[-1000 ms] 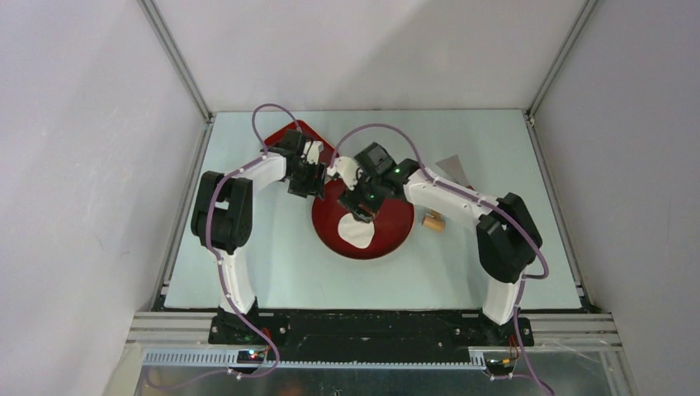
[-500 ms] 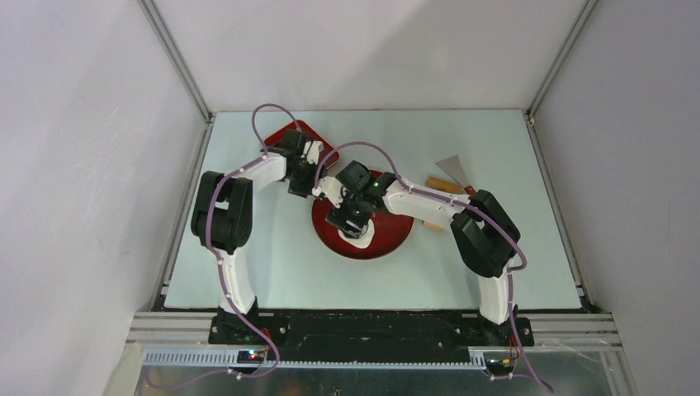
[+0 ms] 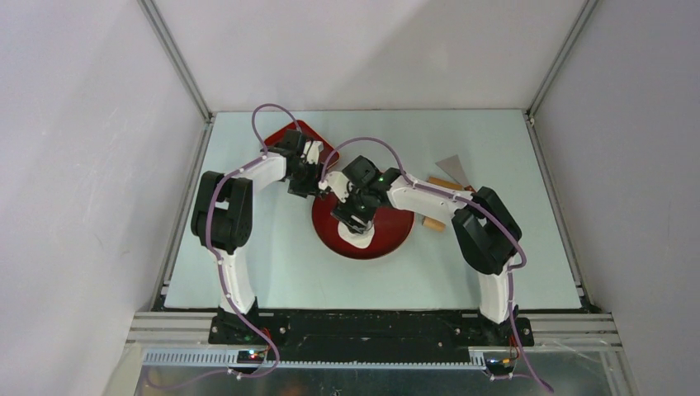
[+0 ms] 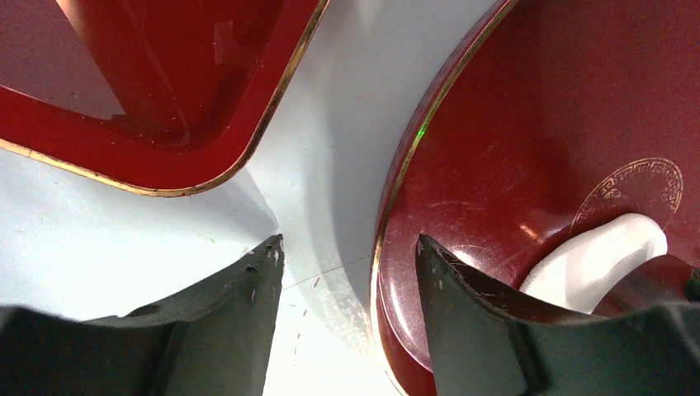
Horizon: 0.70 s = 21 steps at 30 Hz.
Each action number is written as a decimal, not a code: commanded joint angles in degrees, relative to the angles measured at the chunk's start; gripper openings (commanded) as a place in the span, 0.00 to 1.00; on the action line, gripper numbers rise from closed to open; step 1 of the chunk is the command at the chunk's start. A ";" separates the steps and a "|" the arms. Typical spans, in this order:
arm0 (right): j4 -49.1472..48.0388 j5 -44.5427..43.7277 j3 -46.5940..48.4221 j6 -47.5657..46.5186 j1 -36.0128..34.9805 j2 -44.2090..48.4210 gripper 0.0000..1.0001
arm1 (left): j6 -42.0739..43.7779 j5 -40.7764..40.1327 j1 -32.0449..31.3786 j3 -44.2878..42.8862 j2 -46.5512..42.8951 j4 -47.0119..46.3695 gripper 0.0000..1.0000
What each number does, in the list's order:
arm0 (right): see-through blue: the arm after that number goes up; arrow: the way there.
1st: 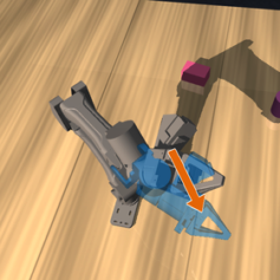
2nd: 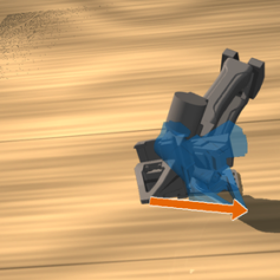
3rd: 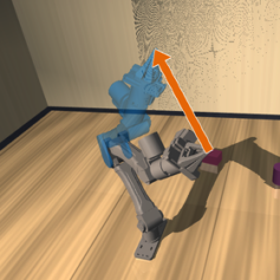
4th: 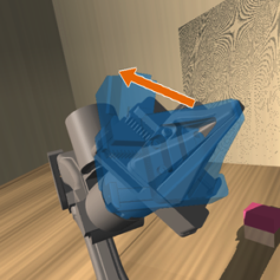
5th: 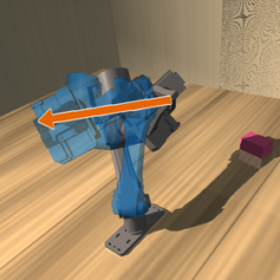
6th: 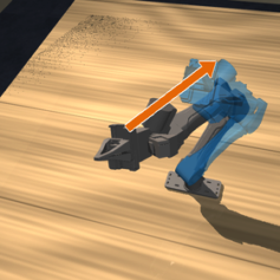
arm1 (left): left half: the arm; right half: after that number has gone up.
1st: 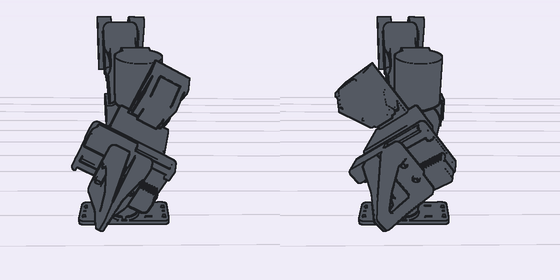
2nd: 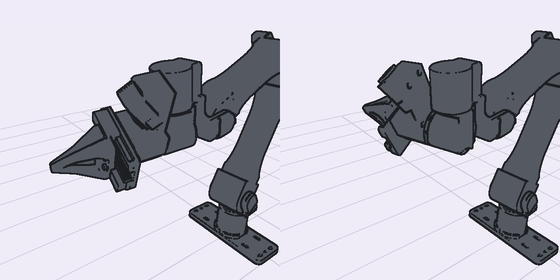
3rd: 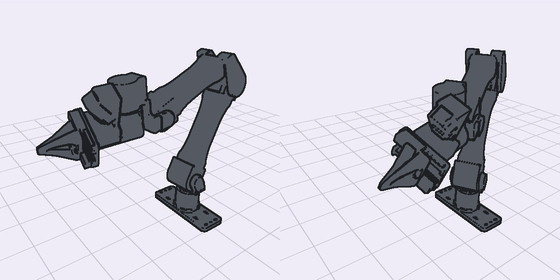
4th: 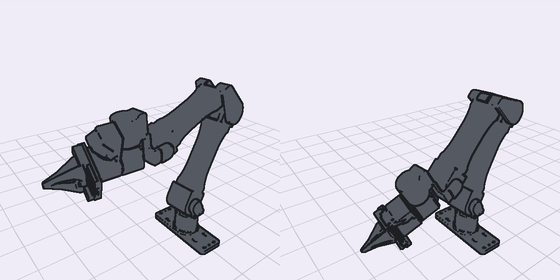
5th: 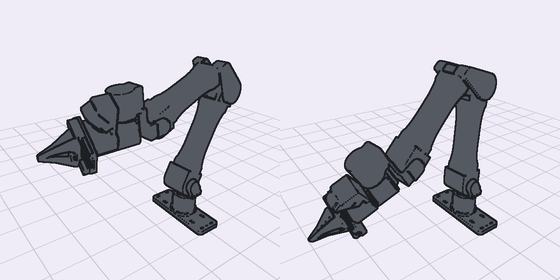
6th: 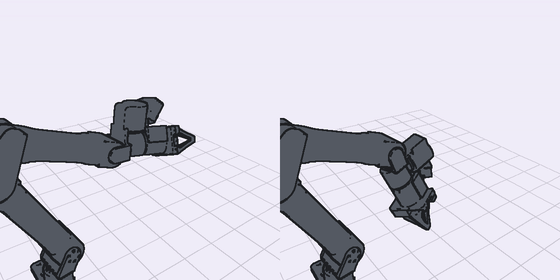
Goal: Roll out the dumpling wrappers from the dough
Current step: Press the dumpling wrapper on the work surface.
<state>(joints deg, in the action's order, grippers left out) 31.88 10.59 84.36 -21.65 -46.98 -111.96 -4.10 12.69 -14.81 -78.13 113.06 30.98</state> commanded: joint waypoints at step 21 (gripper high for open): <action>1.73 -0.49 3.90 -1.35 -0.65 -1.89 0.76 | -0.30 0.76 0.39 -0.45 -0.82 -0.94 0.64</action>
<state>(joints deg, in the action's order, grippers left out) 32.53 10.55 85.54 -21.91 -47.24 -114.69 -4.10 12.71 -14.81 -78.13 113.06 30.98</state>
